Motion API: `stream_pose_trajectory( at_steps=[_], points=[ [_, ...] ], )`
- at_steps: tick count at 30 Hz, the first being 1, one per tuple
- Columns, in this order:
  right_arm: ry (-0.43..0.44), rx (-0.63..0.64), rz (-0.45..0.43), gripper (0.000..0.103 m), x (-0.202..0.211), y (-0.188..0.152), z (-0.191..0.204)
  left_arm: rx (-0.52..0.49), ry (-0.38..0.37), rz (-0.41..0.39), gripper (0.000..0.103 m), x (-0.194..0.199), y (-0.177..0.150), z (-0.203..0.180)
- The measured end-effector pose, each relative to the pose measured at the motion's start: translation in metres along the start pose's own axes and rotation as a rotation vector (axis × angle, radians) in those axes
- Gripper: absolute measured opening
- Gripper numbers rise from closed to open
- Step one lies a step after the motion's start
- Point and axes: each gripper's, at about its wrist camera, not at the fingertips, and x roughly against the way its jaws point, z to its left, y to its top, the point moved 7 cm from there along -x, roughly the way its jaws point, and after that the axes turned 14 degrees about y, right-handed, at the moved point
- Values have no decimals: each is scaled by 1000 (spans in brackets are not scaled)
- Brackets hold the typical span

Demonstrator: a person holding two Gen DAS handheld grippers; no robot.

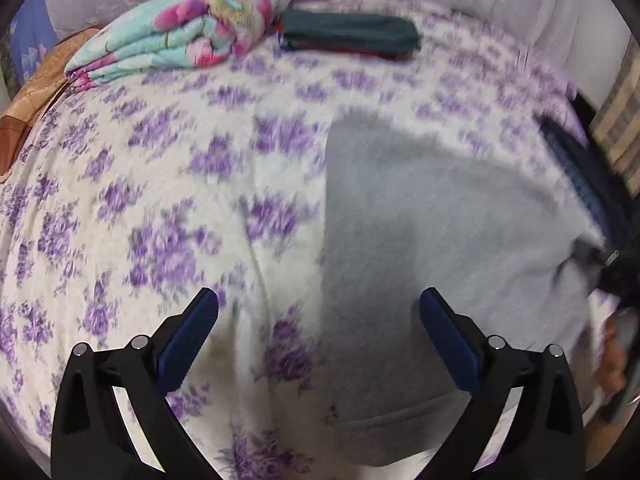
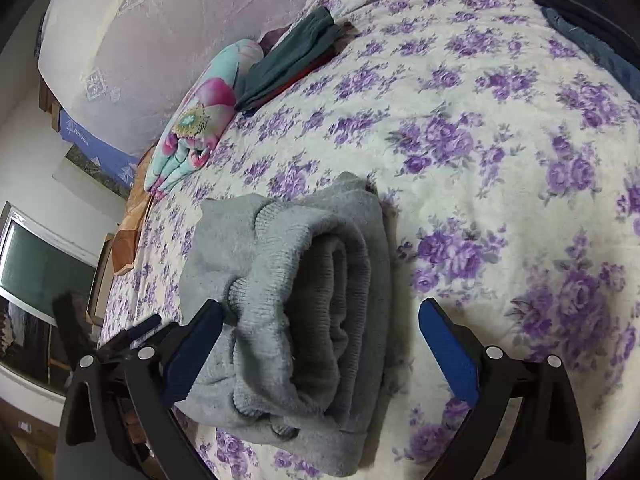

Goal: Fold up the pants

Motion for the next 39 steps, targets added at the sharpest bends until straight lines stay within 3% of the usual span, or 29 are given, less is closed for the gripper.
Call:
stream_pose_trajectory(
  at_steps=[4, 9, 13, 15, 19, 23, 27, 29, 32, 35, 38, 39],
  points=[
    [26, -21, 0, 99, -1, -1, -2, 0, -87, 52, 98, -7, 9, -16],
    [37, -35, 26, 99, -4, -6, -7, 20, -139, 136, 99, -34, 5, -30],
    [80, -85, 63, 99, -14, -8, -8, 122, -272, 242, 99, -54, 2, -33],
    [112, -98, 97, 100, -26, -9, -3, 124, -341, 274, 99, -62, 2, -38],
    [77, -76, 117, 100, -46, -9, 0, 102, -435, 296, 99, -70, 3, -43],
    [51, -21, 111, 99, -50, -10, 7, 84, -444, 287, 99, -66, 0, -41],
    [57, 48, 87, 65, -42, -11, 11, 100, -489, 318, 98, -61, -4, -32],
    [77, 67, 83, 61, -37, -12, 12, 69, -521, 315, 98, -55, -8, -35],
    [92, 57, 81, 64, -38, -13, 8, 30, -519, 308, 99, -56, -12, -41],
    [109, 10, 101, 80, -43, -13, 0, 30, -515, 305, 99, -60, -11, -45],
    [104, 16, 103, 85, -48, -14, 1, 19, -484, 281, 98, -56, -11, -52],
    [87, 36, 104, 83, -49, -14, 4, 11, -477, 268, 90, -55, -10, -56]
  ],
)
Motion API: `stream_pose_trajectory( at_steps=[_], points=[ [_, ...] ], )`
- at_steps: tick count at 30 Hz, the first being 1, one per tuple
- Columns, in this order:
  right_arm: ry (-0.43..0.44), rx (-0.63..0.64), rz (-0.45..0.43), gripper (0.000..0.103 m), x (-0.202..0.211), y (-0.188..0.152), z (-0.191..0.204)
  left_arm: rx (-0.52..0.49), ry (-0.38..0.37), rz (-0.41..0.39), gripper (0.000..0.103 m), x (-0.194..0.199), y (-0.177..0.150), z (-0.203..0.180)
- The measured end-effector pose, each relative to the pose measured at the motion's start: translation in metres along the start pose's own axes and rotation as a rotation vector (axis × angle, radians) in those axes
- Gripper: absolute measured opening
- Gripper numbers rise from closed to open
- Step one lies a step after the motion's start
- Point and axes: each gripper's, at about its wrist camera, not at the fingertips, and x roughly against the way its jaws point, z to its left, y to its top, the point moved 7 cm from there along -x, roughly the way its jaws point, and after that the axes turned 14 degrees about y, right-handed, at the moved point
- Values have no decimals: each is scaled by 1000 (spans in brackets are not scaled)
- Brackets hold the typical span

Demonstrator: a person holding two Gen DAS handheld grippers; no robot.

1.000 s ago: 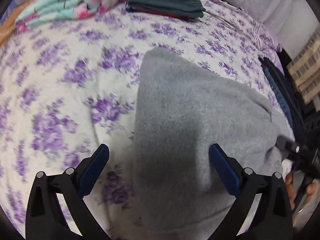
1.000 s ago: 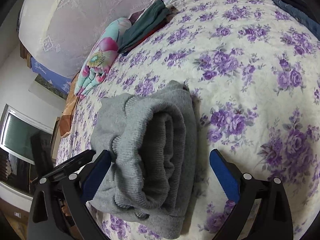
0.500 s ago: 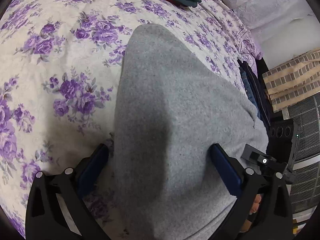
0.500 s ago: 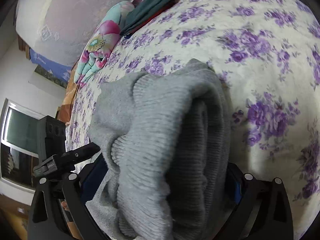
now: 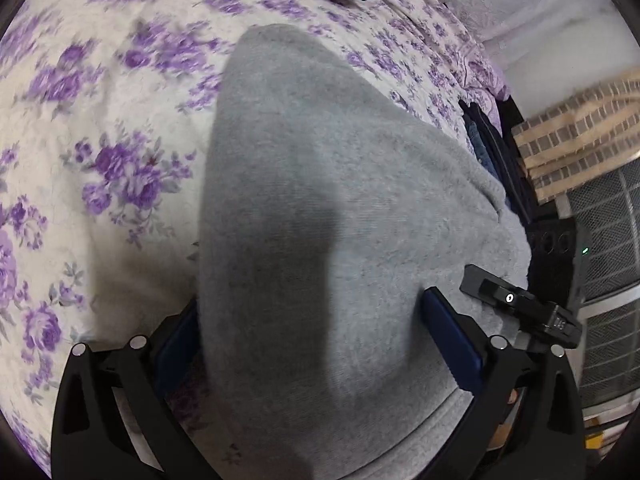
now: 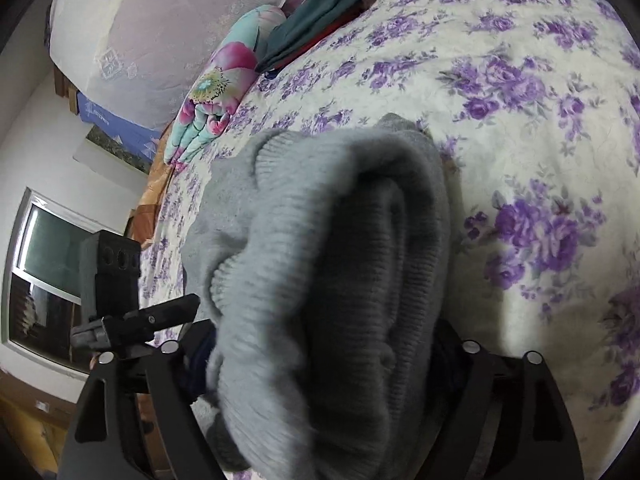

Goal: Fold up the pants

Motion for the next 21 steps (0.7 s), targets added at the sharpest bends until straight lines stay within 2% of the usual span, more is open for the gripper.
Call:
stream_pose_trajectory(
  at_steps=[1, 3, 4, 5, 7, 9, 13, 16, 18, 21],
  points=[
    [-16, 21, -3, 79, 0, 2, 3, -6, 16, -24, 87, 4, 0, -4],
    [-15, 55, -6, 61, 4, 6, 11, -33, 85, -89, 77, 19, -1, -13],
    [-16, 91, -10, 58, 8, 9, 18, -59, 111, -112, 67, 24, -1, -19],
    [-24, 139, -17, 55, 12, 14, 29, -87, 133, -136, 62, 31, 0, -26],
    [-38, 261, -50, 53, 25, 30, 58, -131, 158, -194, 58, 50, 9, -40],
    [-58, 396, -119, 53, 42, 57, 89, -148, 164, -277, 57, 73, 27, -50],
    [-7, 549, -250, 54, 65, 125, 133, -157, 175, -528, 56, 138, 94, -67],
    [16, 630, -334, 54, 67, 183, 157, -166, 232, -670, 57, 168, 152, -75],
    [26, 676, -381, 56, 59, 229, 166, -152, 265, -738, 57, 180, 198, -73],
    [25, 716, -409, 57, 35, 294, 164, -118, 286, -780, 61, 179, 258, -64]
  ],
)
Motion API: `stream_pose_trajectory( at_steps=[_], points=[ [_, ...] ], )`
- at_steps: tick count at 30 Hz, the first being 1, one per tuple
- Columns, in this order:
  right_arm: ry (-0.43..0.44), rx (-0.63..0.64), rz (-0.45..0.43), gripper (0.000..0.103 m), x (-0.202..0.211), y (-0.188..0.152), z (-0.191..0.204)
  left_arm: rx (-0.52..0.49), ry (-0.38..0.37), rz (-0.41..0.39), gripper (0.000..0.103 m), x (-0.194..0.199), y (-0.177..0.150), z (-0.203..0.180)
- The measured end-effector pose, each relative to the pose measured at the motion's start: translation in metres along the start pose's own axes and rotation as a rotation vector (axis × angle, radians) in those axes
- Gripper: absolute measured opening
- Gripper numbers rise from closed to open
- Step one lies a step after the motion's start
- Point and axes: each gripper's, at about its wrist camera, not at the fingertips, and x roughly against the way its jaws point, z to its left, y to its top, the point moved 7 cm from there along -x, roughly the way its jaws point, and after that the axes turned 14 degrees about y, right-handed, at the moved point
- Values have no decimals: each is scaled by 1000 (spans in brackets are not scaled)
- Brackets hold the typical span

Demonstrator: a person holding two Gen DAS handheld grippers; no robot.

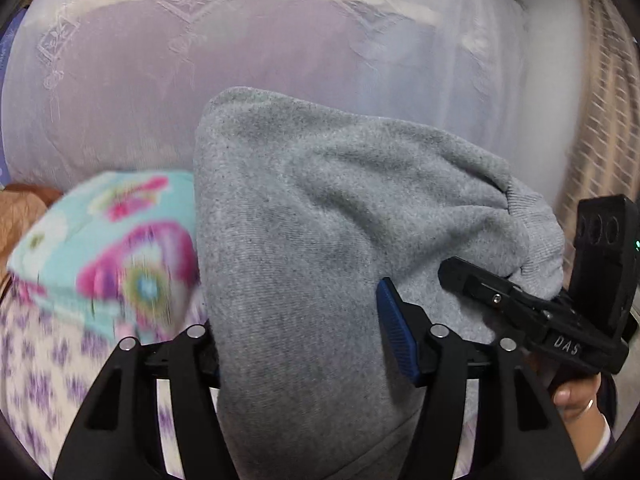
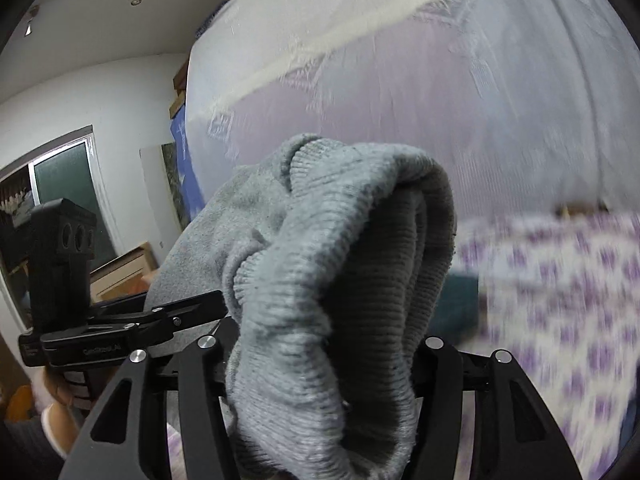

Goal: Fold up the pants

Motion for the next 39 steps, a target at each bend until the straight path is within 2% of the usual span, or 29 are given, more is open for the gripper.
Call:
stream_pose_trajectory(
  at_steps=[2, 4, 5, 6, 7, 8, 9, 10, 11, 12, 13, 14, 16, 19, 21, 23, 25, 27, 29, 31, 34, 36, 37, 39],
  points=[
    [-13, -3, 7, 58, -38, 9, -35, 65, 27, 7, 63, -58, 22, 12],
    [-56, -12, 47, 61, -78, 6, -77, 79, 73, 22, 63, -110, 29, 20],
    [-97, -37, 85, 64, -102, -3, -106, 76, 110, 35, 64, -147, 28, 23],
    [-126, -62, 114, 74, -116, -12, -123, 54, 151, 47, 69, -178, 22, 24],
    [-204, -93, 177, 81, -139, -32, -155, 10, 211, 59, 75, -203, 15, 28],
    [-353, -76, 253, 94, -155, -56, -190, -52, 327, 81, 90, -234, 2, 33],
    [-456, -51, 322, 95, -163, -75, -211, -116, 458, 114, 96, -261, -15, 42],
    [-486, -40, 370, 95, -171, -98, -232, -216, 621, 204, 97, -296, -40, 56],
    [-454, -60, 291, 100, -167, -96, -234, -224, 628, 227, 97, -308, -51, 64],
    [-421, -99, 230, 100, -164, -96, -236, -149, 612, 167, 99, -304, -50, 72],
    [-400, -144, 207, 100, -165, -101, -241, -81, 599, 141, 99, -302, -52, 81],
    [-382, -174, 196, 100, -168, -106, -245, -98, 591, 145, 99, -305, -57, 83],
    [-363, -204, 169, 100, -170, -107, -246, -139, 607, 98, 99, -302, -59, 80],
    [-353, -242, 163, 100, -170, -110, -248, -135, 601, 99, 99, -300, -60, 77],
    [-327, -299, 179, 100, -168, -112, -253, -149, 596, 109, 99, -297, -61, 77],
    [-320, -384, 242, 100, -162, -111, -251, -191, 597, 123, 99, -280, -63, 75],
    [-347, -396, 245, 100, -141, -102, -226, -163, 569, 141, 98, -260, -63, 70],
    [-388, -330, 224, 100, -118, -91, -202, -92, 539, 140, 98, -230, -64, 70],
    [-374, -244, 231, 100, -92, -95, -163, -25, 556, 176, 98, -192, -76, 73],
    [-398, -174, 240, 100, -66, -106, -130, 21, 465, 183, 98, -155, -94, 64],
    [-457, -116, 233, 100, -26, -126, -88, 7, 481, 141, 98, -107, -116, 52],
    [-422, -103, 223, 100, -5, -137, -61, -30, 532, 137, 98, -78, -133, 43],
    [-409, -84, 247, 100, 2, -147, -45, -58, 543, 151, 98, -66, -144, 35],
    [-429, -49, 269, 100, 18, -159, -23, -101, 500, 154, 98, -48, -157, 21]
  ],
)
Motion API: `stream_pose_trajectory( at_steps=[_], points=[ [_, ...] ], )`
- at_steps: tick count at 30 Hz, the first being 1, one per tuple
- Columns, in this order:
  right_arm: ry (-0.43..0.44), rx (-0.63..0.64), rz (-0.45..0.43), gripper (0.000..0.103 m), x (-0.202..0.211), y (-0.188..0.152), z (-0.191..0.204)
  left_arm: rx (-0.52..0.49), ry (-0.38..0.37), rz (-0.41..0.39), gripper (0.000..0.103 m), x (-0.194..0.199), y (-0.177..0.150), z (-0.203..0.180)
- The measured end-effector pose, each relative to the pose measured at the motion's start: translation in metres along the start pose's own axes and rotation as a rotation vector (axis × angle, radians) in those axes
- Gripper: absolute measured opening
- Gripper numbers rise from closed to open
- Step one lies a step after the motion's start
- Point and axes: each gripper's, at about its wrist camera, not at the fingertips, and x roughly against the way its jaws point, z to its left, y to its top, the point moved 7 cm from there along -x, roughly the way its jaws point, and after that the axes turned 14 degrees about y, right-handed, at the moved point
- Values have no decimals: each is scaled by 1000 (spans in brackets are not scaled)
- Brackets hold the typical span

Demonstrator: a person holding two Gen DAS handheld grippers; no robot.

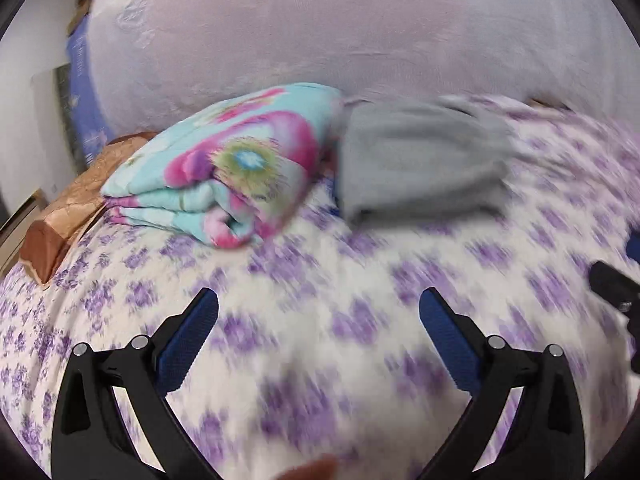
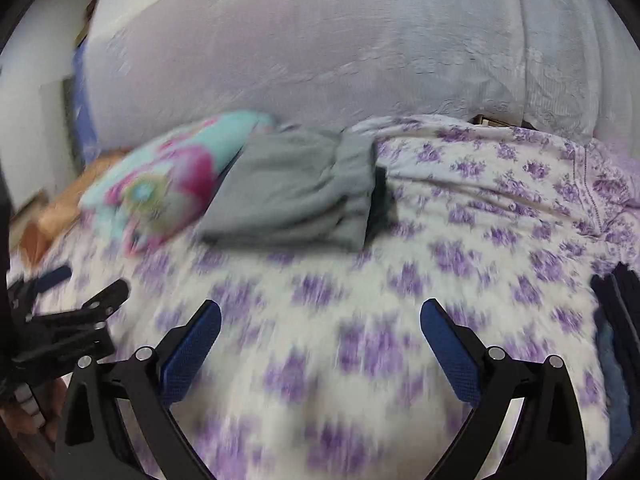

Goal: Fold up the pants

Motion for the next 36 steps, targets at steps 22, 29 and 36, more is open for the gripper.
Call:
stream_pose_trajectory(
  at_steps=[22, 29, 36],
  points=[
    [-79, -99, -110, 100, 49, -80, 18, 39, -103, 51, 98, 37, -76, -5],
    [-37, -157, -148, 100, 57, -79, 13, 57, -151, 68, 98, 41, -80, -8],
    [-51, -133, -153, 100, 57, -79, 17, 60, -154, 86, 98, 39, -81, -8]
  ],
)
